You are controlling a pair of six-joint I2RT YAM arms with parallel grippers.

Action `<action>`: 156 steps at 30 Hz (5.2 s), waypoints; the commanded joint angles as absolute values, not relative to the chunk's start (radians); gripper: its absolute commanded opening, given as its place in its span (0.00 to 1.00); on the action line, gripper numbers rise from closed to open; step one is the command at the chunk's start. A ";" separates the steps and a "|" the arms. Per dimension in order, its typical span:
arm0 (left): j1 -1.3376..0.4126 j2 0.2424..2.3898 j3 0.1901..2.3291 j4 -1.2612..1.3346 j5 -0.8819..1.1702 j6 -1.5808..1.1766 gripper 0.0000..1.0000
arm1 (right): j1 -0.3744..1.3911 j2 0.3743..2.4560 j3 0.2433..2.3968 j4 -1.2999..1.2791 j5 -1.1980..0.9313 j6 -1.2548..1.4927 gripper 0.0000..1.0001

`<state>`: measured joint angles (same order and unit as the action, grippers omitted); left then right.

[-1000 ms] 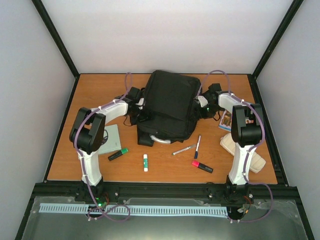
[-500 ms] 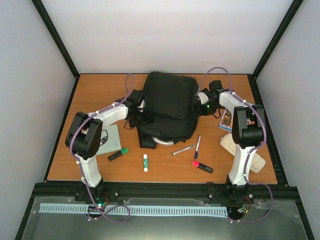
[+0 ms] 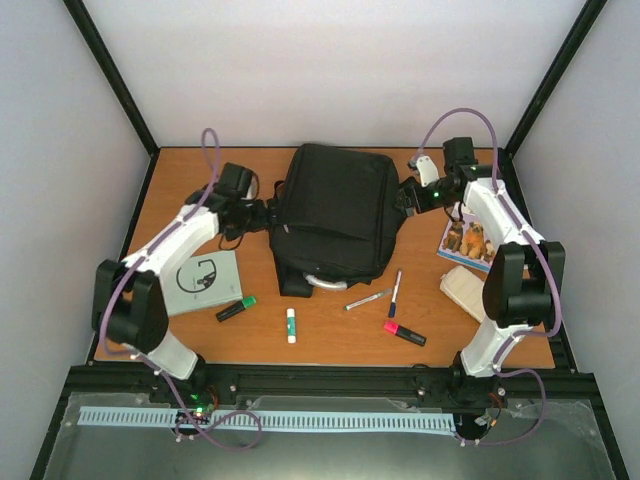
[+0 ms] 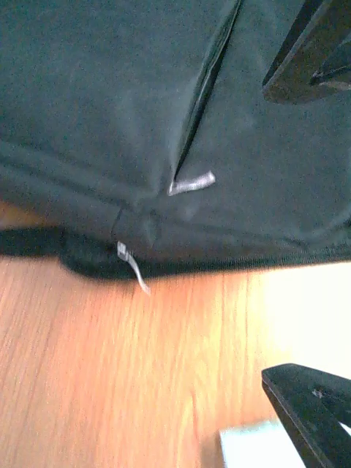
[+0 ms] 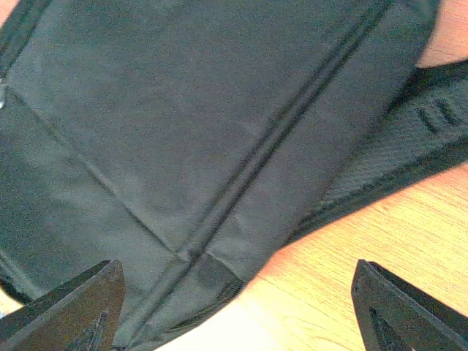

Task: Pack the student bag
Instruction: Adjust the student bag at the center of the board, then pick up the book from the center of the board.

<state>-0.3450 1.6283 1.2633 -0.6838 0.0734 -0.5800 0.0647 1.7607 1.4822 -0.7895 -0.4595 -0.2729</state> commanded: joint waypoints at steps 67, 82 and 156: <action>0.041 1.459 0.820 -0.534 -0.264 -0.946 1.00 | 0.329 1.888 1.387 -0.808 -0.429 -0.386 0.80; 0.038 1.848 1.157 -0.426 0.011 -0.679 0.97 | 0.332 1.866 1.552 -0.902 -0.488 -0.403 0.83; -0.081 1.877 1.544 -0.753 0.027 -0.383 1.00 | 0.493 1.880 1.645 -0.931 -0.568 -0.351 0.77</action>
